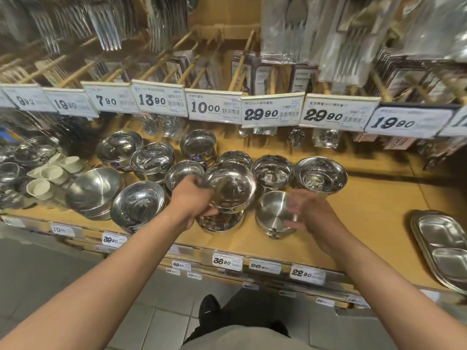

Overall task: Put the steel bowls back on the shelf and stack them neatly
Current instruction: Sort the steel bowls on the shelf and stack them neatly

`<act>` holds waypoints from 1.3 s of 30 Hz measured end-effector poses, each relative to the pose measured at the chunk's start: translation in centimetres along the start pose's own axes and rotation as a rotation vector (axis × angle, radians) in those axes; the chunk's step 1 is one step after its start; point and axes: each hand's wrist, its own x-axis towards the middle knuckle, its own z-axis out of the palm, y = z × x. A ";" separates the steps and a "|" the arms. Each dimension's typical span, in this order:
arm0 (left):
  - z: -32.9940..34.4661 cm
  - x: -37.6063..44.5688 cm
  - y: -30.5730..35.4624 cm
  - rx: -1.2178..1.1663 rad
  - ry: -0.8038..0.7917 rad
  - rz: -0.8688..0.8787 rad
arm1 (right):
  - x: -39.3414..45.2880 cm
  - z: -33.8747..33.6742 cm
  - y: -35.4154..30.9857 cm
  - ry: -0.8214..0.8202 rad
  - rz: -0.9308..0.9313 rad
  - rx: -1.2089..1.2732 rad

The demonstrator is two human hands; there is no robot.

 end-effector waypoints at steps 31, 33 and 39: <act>2.1 1.3 -9.5 -0.186 0.126 -0.335 | -0.1 -14.8 9.0 0.249 0.213 0.092; 1.5 1.7 -10.0 -0.193 0.139 -0.344 | 0.3 -15.0 9.2 0.231 0.221 0.120; 0.9 2.1 -10.2 -0.165 0.162 -0.332 | 1.0 -15.1 8.9 0.202 0.223 0.162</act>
